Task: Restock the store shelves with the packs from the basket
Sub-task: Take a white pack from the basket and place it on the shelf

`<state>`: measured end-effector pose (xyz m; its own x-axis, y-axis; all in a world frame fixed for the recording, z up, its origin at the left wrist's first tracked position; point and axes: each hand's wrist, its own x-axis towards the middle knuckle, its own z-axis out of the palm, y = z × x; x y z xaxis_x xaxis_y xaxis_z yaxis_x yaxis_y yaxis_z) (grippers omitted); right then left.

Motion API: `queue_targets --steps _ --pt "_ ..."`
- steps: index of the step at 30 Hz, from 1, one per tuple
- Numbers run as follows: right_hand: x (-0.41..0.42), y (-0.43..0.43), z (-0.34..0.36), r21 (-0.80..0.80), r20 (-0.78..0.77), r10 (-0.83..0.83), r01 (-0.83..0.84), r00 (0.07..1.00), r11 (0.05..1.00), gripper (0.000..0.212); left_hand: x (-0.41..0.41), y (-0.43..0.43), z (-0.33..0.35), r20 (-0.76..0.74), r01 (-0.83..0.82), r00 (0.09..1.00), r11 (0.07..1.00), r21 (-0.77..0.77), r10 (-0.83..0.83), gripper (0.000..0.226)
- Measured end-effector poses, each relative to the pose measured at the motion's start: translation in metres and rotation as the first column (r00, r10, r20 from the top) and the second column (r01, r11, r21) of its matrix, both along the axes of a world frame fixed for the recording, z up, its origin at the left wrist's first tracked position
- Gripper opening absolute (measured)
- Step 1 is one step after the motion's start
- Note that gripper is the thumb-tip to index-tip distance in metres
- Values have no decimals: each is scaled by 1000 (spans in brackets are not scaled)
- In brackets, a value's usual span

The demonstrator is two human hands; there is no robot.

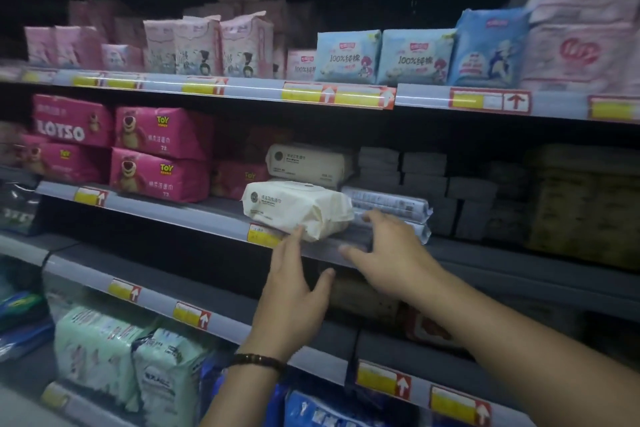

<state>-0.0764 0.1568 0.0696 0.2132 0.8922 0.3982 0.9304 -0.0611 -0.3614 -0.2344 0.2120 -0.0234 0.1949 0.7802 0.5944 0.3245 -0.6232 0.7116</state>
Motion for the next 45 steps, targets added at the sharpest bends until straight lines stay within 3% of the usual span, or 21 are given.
queue_targets --steps 3,6,9,13,17,19,21,23,25,27,29,34,37,40,42,44,45 --pt "21 -53 -12 -29 74 45 -43 996 999 48 17 -52 -14 -58 38 997 997 -61 -41 77" --pt "45 -111 -38 -153 31 74 -68 997 986 32 43 -96 -44 -158 185 963 960 -210 -220 59" --pt "75 -168 -77 -263 -21 50 -54 999 963 25 77 -139 -78 -301 286 872 901 -327 -386 30" --pt "127 -241 -152 -358 -139 -59 6 989 934 11 122 -188 -130 -459 318 725 840 -439 -514 26" --pt "172 -310 -241 -497 -242 -284 133 928 857 12 145 -218 -175 -688 308 459 827 -470 -562 32" --pt "188 -336 -282 -562 -262 -374 175 890 809 15 154 -222 -184 -743 288 354 822 -492 -568 57" --pt "197 -352 -313 -642 -223 -400 175 889 746 18 165 -222 -191 -753 248 313 815 -523 -579 76" --pt "198 -356 -335 -675 -207 -395 161 895 720 24 176 -217 -205 -823 206 310 879 -431 -476 67" --pt "195 -351 -351 -673 -244 -396 139 885 727 27 184 -209 -225 -892 58 292 938 -343 -345 84" --pt "187 -340 -359 -685 -253 -364 100 896 722 35 186 -203 -247 -897 -139 247 902 -408 -367 110" --pt "178 -329 -366 -691 -256 -316 56 914 721 44 184 -202 -270 -884 -262 193 846 -465 -426 122" --pt "159 -309 -371 -705 -317 -293 -18 902 709 44 176 -220 -293 -930 -265 122 892 -366 -346 99" --pt "154 -303 -373 -680 -396 -331 -31 856 733 41 174 -236 -287 -940 -166 129 928 -334 -315 95" --pt "152 -297 -373 -609 -564 -382 -57 732 791 41 175 -239 -281 -843 -11 285 877 -479 -457 93" --pt "151 -294 -380 -590 -702 -481 -51 525 805 41 173 -231 -281 -588 117 472 708 -696 -657 100" --pt "151 -293 -391 -623 -750 -572 -63 332 780 65 165 -222 -287 -318 173 580 495 -852 -750 108" --pt "152 -295 -395 -631 -756 -592 -74 280 772 80 162 -218 -292 -230 171 621 416 -893 -749 105"
